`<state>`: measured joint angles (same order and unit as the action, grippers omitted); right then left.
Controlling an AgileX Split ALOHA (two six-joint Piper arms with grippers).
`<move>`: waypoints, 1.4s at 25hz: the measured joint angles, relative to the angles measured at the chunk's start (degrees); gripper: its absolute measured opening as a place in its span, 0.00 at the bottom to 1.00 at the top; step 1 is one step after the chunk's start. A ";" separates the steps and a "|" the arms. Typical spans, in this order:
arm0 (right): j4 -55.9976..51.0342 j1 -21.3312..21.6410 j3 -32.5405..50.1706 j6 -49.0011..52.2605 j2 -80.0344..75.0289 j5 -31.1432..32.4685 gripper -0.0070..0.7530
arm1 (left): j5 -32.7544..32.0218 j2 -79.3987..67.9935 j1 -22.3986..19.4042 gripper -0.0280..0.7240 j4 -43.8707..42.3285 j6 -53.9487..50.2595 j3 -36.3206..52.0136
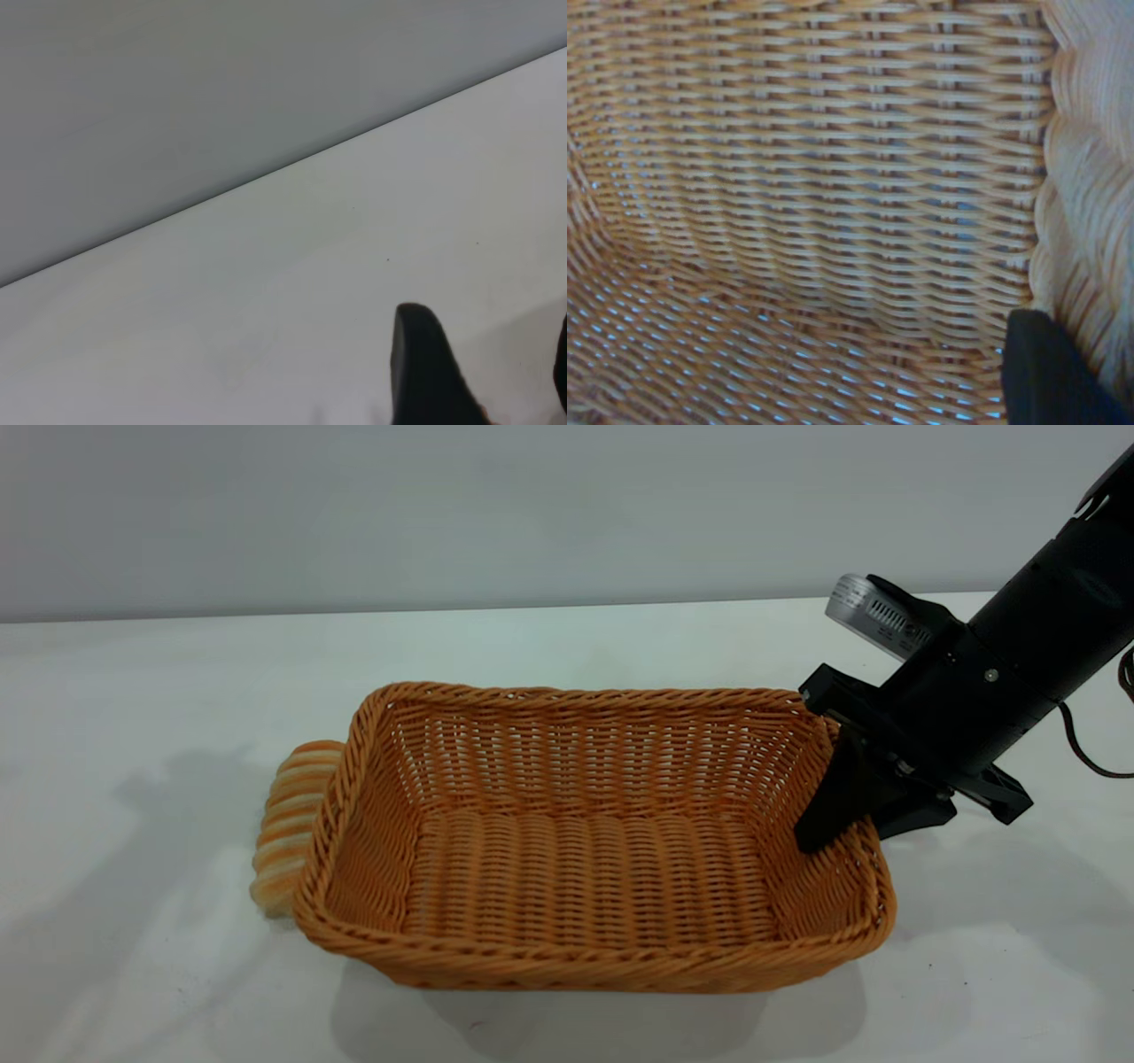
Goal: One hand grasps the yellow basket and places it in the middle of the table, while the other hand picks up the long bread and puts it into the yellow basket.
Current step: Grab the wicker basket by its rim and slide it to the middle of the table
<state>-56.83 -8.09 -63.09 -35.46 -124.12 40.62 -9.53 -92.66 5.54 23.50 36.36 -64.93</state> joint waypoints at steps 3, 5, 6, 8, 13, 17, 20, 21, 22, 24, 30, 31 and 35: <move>-0.66 0.00 0.00 -0.40 -0.04 -0.61 0.13 | 0.00 0.00 0.00 0.59 0.00 0.00 0.00; -0.78 0.00 0.00 -0.40 -0.06 -0.85 0.13 | 0.00 0.00 0.00 0.59 0.00 0.00 0.00; -0.78 0.00 0.00 -0.42 -0.06 -0.85 0.13 | 0.00 0.00 0.00 0.59 0.00 0.00 0.00; -0.85 0.00 0.00 -0.62 -0.06 -1.03 0.13 | 0.00 0.00 0.00 0.59 0.00 0.00 0.00; -1.18 0.00 0.00 -1.25 -0.06 -1.08 0.23 | 0.00 0.00 0.00 0.59 0.00 0.00 0.00; -1.86 0.00 -0.37 -1.42 -0.06 -1.08 0.48 | 0.00 0.00 0.00 0.59 0.00 0.00 0.00; -1.97 0.00 -0.42 -1.49 -0.06 -1.08 0.60 | 0.00 0.00 0.00 0.59 0.00 0.00 0.00; -1.97 0.00 -0.42 -1.49 -0.06 -1.08 0.61 | 0.00 0.00 0.00 0.59 0.00 0.00 0.00; -1.97 0.00 -0.42 -1.49 0.00 -1.08 0.62 | 0.00 0.00 0.00 0.59 0.00 0.00 0.00; -1.97 0.20 -0.42 -1.49 0.75 -1.22 0.62 | -0.04 0.00 0.00 0.59 0.00 0.00 0.00; -1.52 3.41 -0.42 -1.49 4.30 -1.28 0.62 | -0.04 0.00 0.00 0.59 0.00 0.00 0.00; -1.02 4.15 -0.42 -1.49 4.65 -1.13 0.62 | -0.04 0.00 0.00 0.59 0.00 0.00 0.00; 1.37 7.27 -0.42 -1.49 5.76 -0.20 0.62 | -0.04 0.00 0.00 0.59 0.00 0.00 0.00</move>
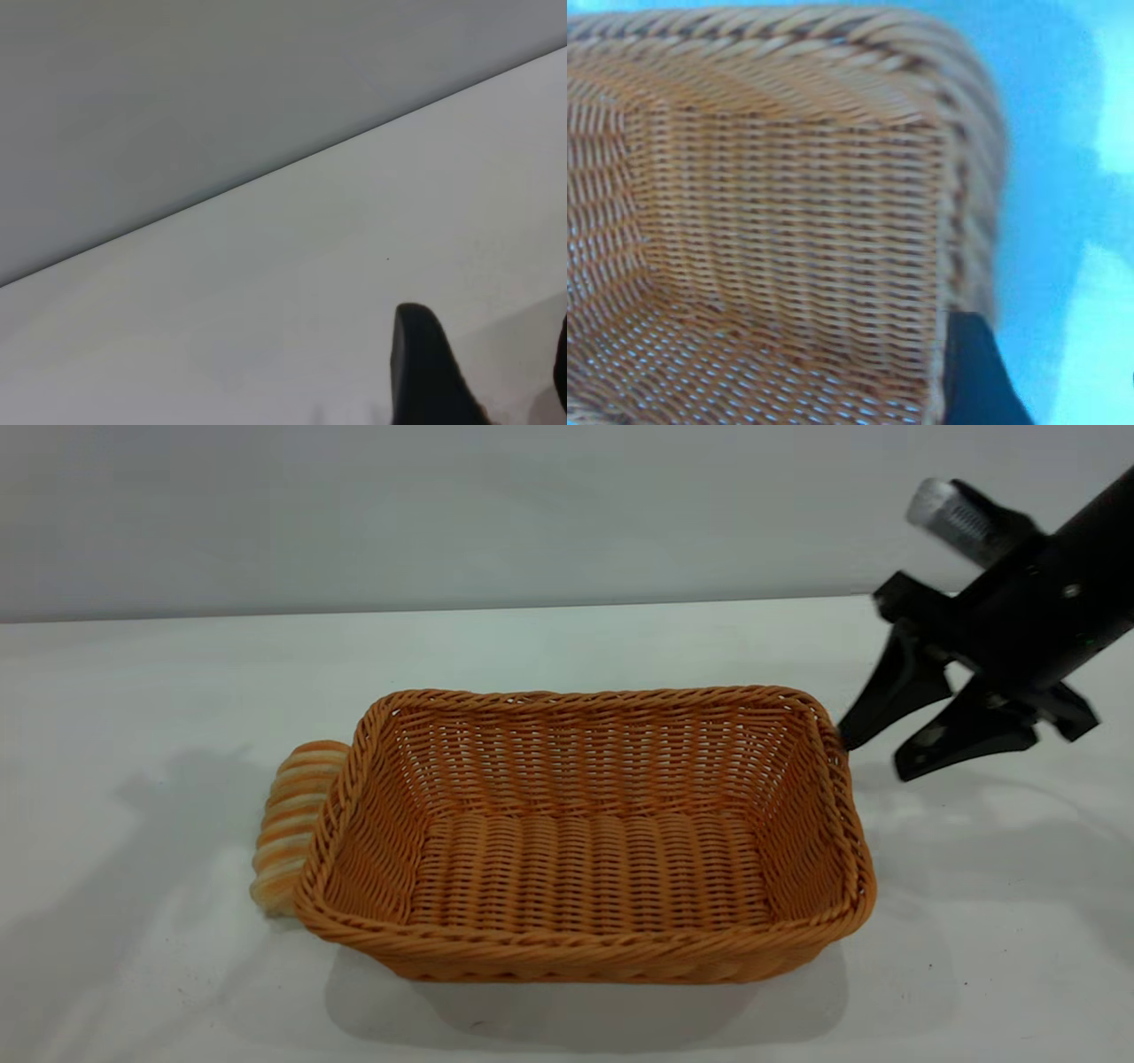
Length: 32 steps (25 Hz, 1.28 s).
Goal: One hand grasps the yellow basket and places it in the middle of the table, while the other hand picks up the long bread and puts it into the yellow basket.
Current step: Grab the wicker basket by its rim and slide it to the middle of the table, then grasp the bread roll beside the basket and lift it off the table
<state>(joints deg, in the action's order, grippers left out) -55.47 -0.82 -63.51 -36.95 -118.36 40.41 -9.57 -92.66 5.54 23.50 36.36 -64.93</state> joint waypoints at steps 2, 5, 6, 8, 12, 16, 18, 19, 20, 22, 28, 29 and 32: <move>1.14 1.98 0.00 0.00 0.81 0.57 0.62 | -0.27 0.00 0.00 0.59 0.00 0.00 0.00; 1.47 5.51 0.00 -0.45 3.73 0.58 0.62 | -1.05 0.00 0.00 0.59 0.00 0.00 0.00; 1.52 6.71 0.00 -0.88 5.39 0.46 0.62 | -1.35 0.00 0.00 0.59 0.00 0.00 0.00; 2.31 8.81 0.00 -1.85 9.25 0.32 0.62 | -1.90 0.00 0.00 0.59 0.00 0.00 0.00; 9.23 9.98 0.00 -3.11 20.40 0.63 0.56 | -2.47 0.00 0.00 0.59 0.00 0.00 0.00; 15.01 9.98 2.16 -3.05 34.42 1.06 0.49 | -2.71 0.00 0.00 0.59 0.00 -0.06 0.00; 17.91 9.98 4.53 -3.05 42.30 0.87 0.48 | -2.83 0.00 0.00 0.59 0.00 -0.29 0.00; 18.88 9.98 6.19 -3.05 46.87 0.75 0.48 | -2.83 0.00 0.00 0.59 0.00 -0.35 0.00; 19.41 9.98 8.12 -3.05 51.63 0.67 0.47 | -2.83 0.00 0.00 0.59 0.00 -0.58 0.00; 20.19 9.98 11.97 -3.05 60.68 0.67 0.47 | -2.83 0.00 0.00 0.59 0.00 -0.96 0.00; 24.22 9.98 22.02 -0.09 88.42 2.32 0.47 | -3.02 0.00 0.00 0.59 0.00 -1.23 0.00; 25.46 9.98 22.81 1.88 91.47 2.90 0.47 | -3.02 0.00 0.00 0.59 0.06 -1.28 0.00; 30.01 9.98 24.02 6.84 98.97 7.09 0.47 | -2.90 0.00 0.00 0.59 0.88 -1.34 0.00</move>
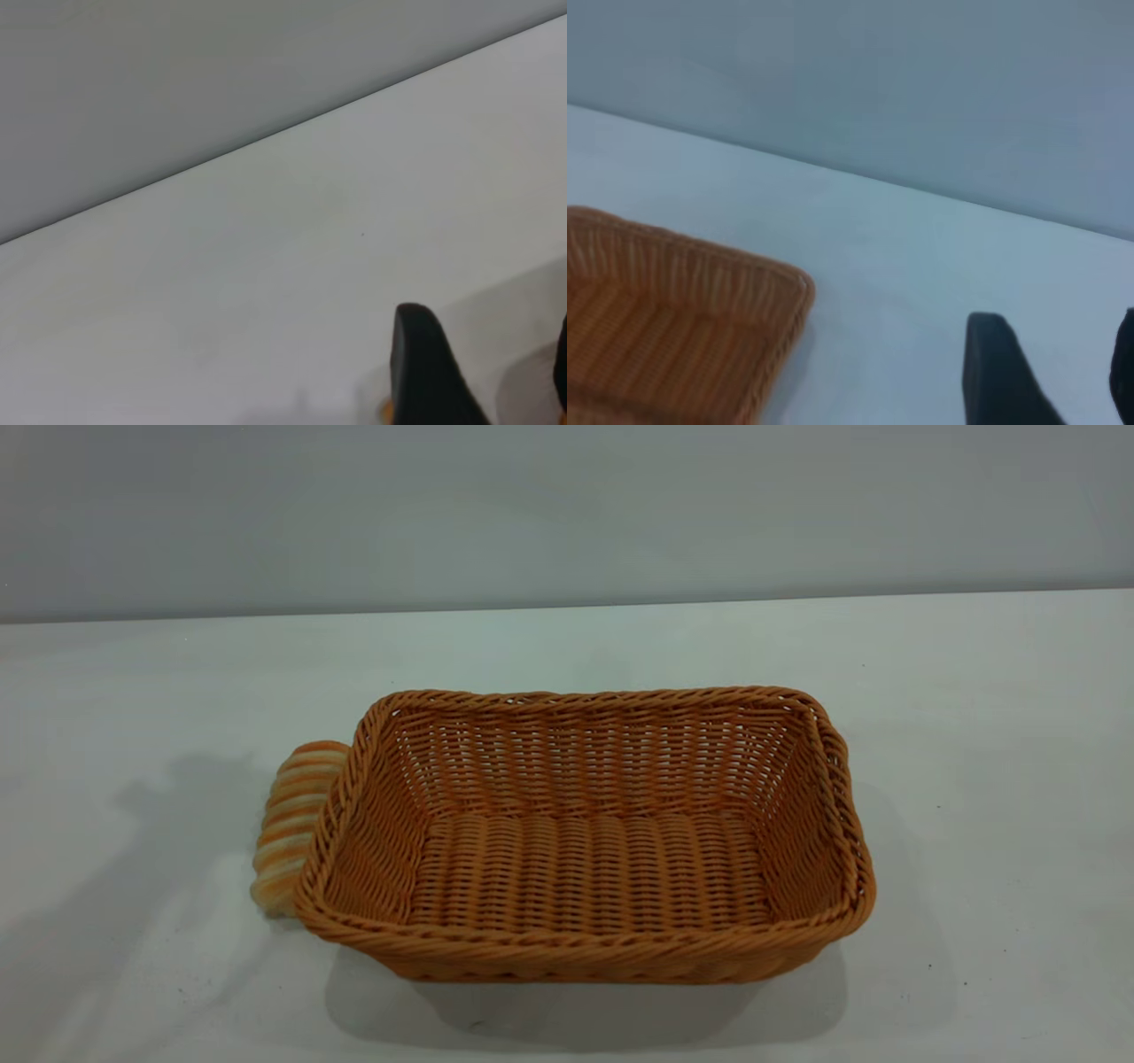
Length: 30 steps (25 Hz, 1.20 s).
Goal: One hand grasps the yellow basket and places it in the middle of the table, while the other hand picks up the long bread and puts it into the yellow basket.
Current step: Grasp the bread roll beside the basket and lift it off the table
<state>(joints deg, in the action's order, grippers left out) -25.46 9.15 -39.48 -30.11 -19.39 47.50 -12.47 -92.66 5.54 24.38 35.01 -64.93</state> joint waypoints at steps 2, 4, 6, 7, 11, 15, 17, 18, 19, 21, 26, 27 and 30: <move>1.58 0.00 0.00 2.21 1.94 2.77 0.47 | 0.11 0.00 0.00 0.59 0.26 0.00 0.00; 2.12 0.00 0.00 3.06 2.34 5.65 0.47 | 0.11 0.00 0.00 0.59 0.40 0.00 0.00; 2.25 0.00 0.00 3.31 2.34 8.66 0.47 | -0.04 0.00 0.00 0.59 0.47 0.00 0.00; 2.31 0.00 0.00 3.43 2.34 10.02 0.47 | -0.07 0.00 0.00 0.59 0.52 0.00 0.00; 3.16 0.00 0.00 4.38 2.45 12.85 0.47 | -0.07 0.00 0.00 0.59 0.87 -0.06 0.00; 6.68 0.00 0.00 7.59 3.53 13.61 0.47 | -0.07 0.00 0.00 0.59 1.04 -0.12 0.00; 7.61 0.00 0.42 8.51 4.20 13.79 0.47 | -0.07 0.00 0.00 0.59 1.09 -0.12 0.00; 7.77 0.00 0.74 8.80 4.54 13.87 0.47 | -0.07 0.00 0.00 0.59 1.09 -0.12 0.00; 7.76 0.00 1.37 8.97 4.76 13.81 0.47 | -0.07 0.00 0.00 0.59 1.09 -0.12 0.00; 7.88 0.00 3.48 9.26 5.60 13.68 0.47 | -0.07 0.00 0.00 0.59 1.09 -0.12 0.00; 9.35 0.00 7.57 10.84 9.72 12.97 0.46 | -0.07 0.00 0.00 0.59 1.09 -0.12 0.00; 10.17 0.00 7.82 11.45 10.48 13.09 0.45 | -0.07 0.00 0.00 0.59 1.09 -0.12 0.00; 11.87 0.00 8.16 12.74 12.03 13.38 0.43 | -0.07 0.00 0.00 0.59 1.09 -0.12 0.00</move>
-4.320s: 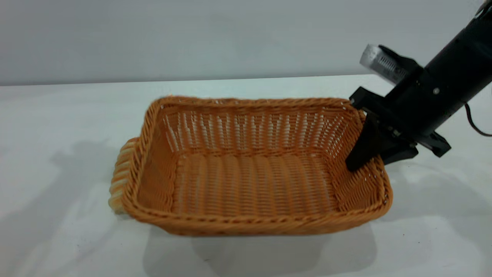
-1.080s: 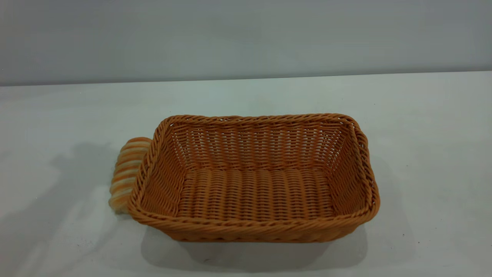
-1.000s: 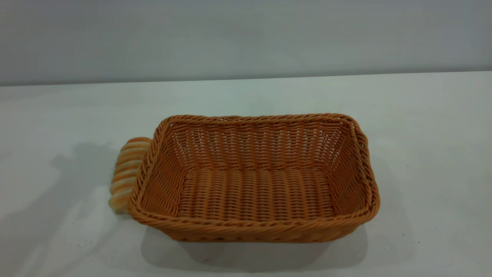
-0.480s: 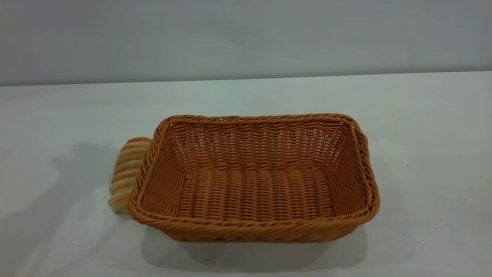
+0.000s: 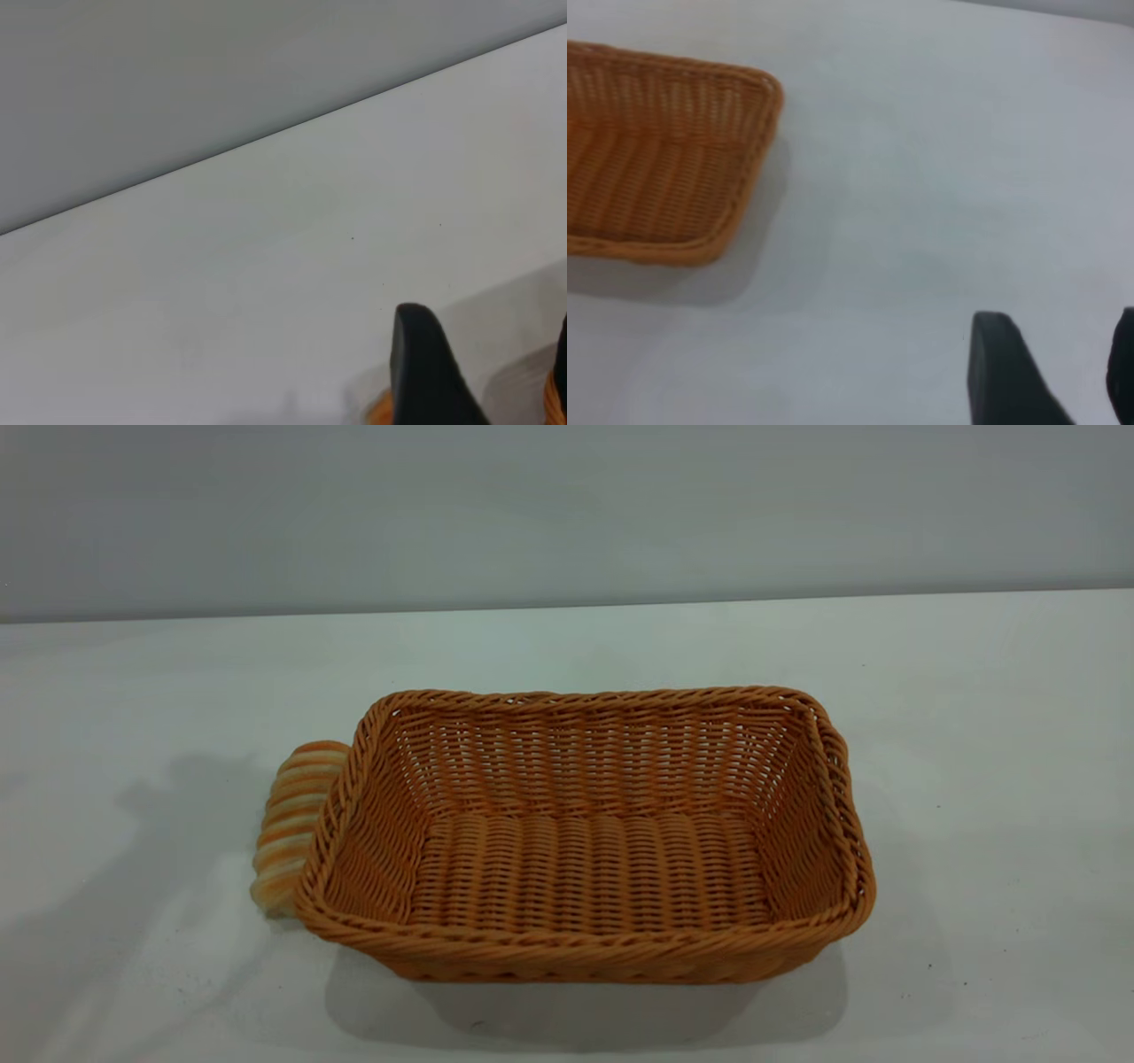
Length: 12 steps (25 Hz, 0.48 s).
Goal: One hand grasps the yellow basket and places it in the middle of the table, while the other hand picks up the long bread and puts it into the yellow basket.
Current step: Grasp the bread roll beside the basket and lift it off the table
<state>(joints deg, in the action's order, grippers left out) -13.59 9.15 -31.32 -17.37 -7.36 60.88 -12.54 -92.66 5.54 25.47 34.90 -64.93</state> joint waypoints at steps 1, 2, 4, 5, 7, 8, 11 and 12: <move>0.26 0.00 0.13 0.21 0.39 0.09 0.43 | 0.00 0.00 0.00 0.59 0.00 0.00 0.00; 0.34 0.00 0.30 0.38 0.69 0.29 0.43 | 0.00 0.00 0.00 0.59 0.00 0.00 0.00; 0.53 0.00 0.33 0.51 1.10 0.94 0.42 | 0.00 0.00 0.00 0.59 0.00 0.00 0.00; 0.64 0.00 0.33 0.51 1.31 1.23 0.42 | 0.00 0.00 0.00 0.59 0.00 0.00 0.00; 0.76 0.00 0.33 0.56 1.85 1.59 0.42 | 0.00 0.00 0.00 0.59 0.00 0.00 0.00; 0.76 0.00 0.33 0.56 2.18 1.72 0.42 | 0.00 0.00 0.00 0.59 0.00 0.00 0.00; 0.89 0.00 0.33 0.56 2.94 1.97 0.42 | -0.05 0.00 0.00 0.59 0.00 0.00 0.00; 0.96 0.00 0.33 0.56 3.07 2.07 0.42 | -0.07 0.00 0.00 0.58 0.00 0.00 0.00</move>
<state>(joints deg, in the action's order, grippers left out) -12.63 9.15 -31.00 -16.81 -4.29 62.95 -12.61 -92.66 5.54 25.47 34.90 -64.93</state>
